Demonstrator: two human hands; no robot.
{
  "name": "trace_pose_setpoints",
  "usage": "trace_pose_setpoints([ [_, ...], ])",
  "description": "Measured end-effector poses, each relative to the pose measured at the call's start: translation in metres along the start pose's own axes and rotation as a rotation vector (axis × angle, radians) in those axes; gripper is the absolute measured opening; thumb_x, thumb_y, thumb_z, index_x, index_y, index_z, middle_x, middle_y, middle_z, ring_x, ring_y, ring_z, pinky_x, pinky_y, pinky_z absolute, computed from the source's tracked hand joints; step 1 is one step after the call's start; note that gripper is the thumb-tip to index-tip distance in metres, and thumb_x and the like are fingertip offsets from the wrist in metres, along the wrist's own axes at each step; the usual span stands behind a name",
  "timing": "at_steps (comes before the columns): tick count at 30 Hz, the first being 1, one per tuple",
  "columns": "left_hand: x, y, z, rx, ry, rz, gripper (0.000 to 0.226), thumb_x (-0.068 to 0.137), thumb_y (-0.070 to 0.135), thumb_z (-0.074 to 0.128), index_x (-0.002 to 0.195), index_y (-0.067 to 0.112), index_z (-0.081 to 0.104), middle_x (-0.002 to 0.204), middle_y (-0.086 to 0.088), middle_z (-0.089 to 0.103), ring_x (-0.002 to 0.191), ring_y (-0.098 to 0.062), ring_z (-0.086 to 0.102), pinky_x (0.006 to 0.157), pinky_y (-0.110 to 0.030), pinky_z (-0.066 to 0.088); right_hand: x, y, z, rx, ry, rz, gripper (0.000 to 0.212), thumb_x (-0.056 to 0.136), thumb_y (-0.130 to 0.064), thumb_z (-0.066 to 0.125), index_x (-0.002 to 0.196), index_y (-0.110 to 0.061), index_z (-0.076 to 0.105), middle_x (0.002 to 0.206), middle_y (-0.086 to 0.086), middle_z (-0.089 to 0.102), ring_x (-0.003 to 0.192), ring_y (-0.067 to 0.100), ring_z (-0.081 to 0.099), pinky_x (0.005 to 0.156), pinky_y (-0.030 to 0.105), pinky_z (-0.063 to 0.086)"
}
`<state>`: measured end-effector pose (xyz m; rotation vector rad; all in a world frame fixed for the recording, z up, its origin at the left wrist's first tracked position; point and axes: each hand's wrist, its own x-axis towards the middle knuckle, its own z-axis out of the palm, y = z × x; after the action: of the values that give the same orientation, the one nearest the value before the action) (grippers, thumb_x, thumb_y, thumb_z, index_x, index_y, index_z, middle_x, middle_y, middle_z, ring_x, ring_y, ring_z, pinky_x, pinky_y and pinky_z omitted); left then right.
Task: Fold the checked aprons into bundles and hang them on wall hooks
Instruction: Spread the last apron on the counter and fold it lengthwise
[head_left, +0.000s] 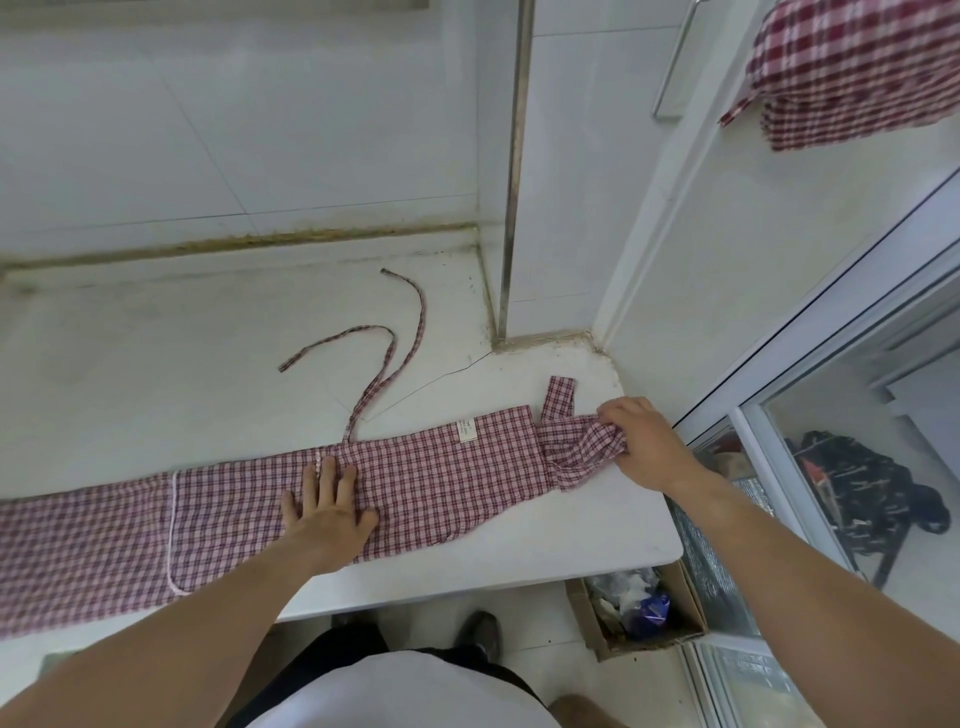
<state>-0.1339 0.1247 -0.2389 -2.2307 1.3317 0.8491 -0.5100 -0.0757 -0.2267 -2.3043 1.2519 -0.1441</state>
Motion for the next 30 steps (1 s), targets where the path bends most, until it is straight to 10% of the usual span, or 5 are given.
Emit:
trace_pose_setpoints([
  [3, 0.000, 0.000, 0.000, 0.002, -0.004, 0.004, 0.076, 0.101, 0.056, 0.019, 0.154, 0.020, -0.021, 0.158, -0.008, -0.035, 0.146, -0.032, -0.029, 0.118, -0.056, -0.011, -0.001, -0.013, -0.001, 0.159, 0.175, 0.051, 0.032, 0.074, 0.008, 0.069, 0.103, -0.005, 0.064, 0.102, 0.005, 0.057, 0.100, 0.026, 0.052, 0.080, 0.027, 0.037],
  [9, 0.001, -0.002, 0.001, -0.031, -0.016, 0.008, 0.077, 0.099, 0.063, 0.013, 0.153, 0.022, -0.024, 0.156, -0.006, -0.038, 0.145, -0.030, -0.033, 0.118, -0.054, -0.014, -0.010, -0.015, -0.013, 0.300, 0.657, 0.371, 0.034, 0.075, 0.010, 0.069, 0.098, -0.015, 0.063, 0.099, -0.004, 0.060, 0.088, 0.019, 0.060, 0.075, 0.042, 0.054],
  [17, -0.003, -0.007, 0.008, -0.040, 0.036, 0.105, 0.082, 0.094, 0.071, 0.012, 0.148, 0.027, -0.033, 0.148, 0.005, -0.045, 0.141, -0.022, -0.038, 0.119, -0.049, -0.018, -0.008, -0.005, -0.027, 0.232, 0.506, 0.460, 0.042, 0.078, 0.015, 0.057, 0.108, -0.014, 0.066, 0.093, 0.006, 0.068, 0.081, 0.024, 0.064, 0.073, 0.040, 0.056],
  [22, -0.002, -0.015, 0.008, -0.026, 0.068, 0.156, 0.104, 0.059, 0.092, -0.018, 0.140, 0.032, -0.040, 0.146, 0.006, -0.048, 0.139, -0.020, -0.041, 0.115, -0.047, -0.022, -0.005, 0.004, -0.039, 0.812, 0.188, 0.580, 0.042, 0.085, 0.026, 0.050, 0.109, -0.004, 0.067, 0.093, 0.020, 0.068, 0.043, 0.017, 0.057, 0.038, 0.027, 0.046],
  [30, 0.001, -0.025, 0.012, 0.022, 0.089, 0.216, 0.109, 0.049, 0.094, -0.029, 0.140, 0.034, -0.040, 0.149, 0.004, -0.046, 0.139, -0.019, -0.041, 0.117, -0.046, -0.022, -0.011, 0.006, -0.070, 0.820, 0.203, 0.410, 0.034, 0.063, 0.025, 0.075, 0.087, 0.001, 0.071, 0.075, -0.002, 0.076, 0.067, 0.008, 0.071, 0.064, 0.017, 0.058],
])
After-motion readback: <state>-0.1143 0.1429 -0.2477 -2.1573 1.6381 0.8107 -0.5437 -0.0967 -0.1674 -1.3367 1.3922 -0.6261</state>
